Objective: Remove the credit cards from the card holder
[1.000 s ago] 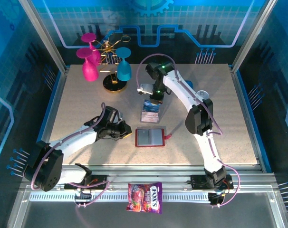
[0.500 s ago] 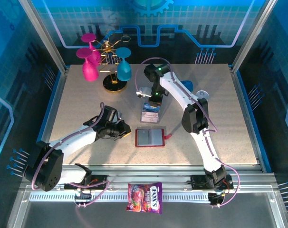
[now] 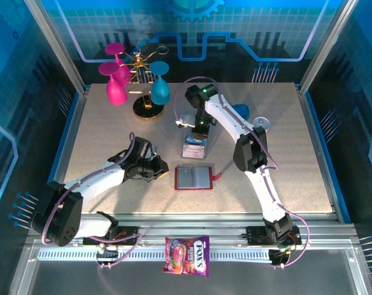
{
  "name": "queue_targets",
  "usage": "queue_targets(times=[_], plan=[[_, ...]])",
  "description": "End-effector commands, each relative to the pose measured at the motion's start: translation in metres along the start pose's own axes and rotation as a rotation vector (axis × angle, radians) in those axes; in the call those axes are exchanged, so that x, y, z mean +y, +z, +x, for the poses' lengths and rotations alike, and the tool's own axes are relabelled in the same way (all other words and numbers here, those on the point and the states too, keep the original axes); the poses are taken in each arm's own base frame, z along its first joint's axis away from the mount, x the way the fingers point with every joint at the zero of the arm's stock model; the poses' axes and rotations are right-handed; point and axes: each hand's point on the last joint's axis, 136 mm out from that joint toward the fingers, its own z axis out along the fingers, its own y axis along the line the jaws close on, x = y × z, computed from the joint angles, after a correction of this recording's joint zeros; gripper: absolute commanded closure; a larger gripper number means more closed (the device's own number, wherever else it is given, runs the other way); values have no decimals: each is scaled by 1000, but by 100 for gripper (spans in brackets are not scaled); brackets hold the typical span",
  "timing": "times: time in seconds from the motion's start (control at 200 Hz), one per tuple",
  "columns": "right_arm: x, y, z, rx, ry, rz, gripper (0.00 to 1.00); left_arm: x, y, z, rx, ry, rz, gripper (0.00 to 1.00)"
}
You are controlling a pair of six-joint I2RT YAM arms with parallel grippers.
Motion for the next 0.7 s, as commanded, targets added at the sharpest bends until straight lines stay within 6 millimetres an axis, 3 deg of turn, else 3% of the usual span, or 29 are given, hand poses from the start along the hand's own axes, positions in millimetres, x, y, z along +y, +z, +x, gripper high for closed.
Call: queue_targets(times=[0.0,0.42,0.635,0.695], plan=[[7,6,-2,28,-13,-19,84,5,-1,4,25,3,-12,86],[10,-8,-1,12,11,13,82,4,-2,5,22,-4,4,86],[13,-16,-13,-81,90,29,82,1,2,3,20,-7,27,86],[13,-28,-18,-134,126,56,81,-3,5,2,25,-7,39,86]])
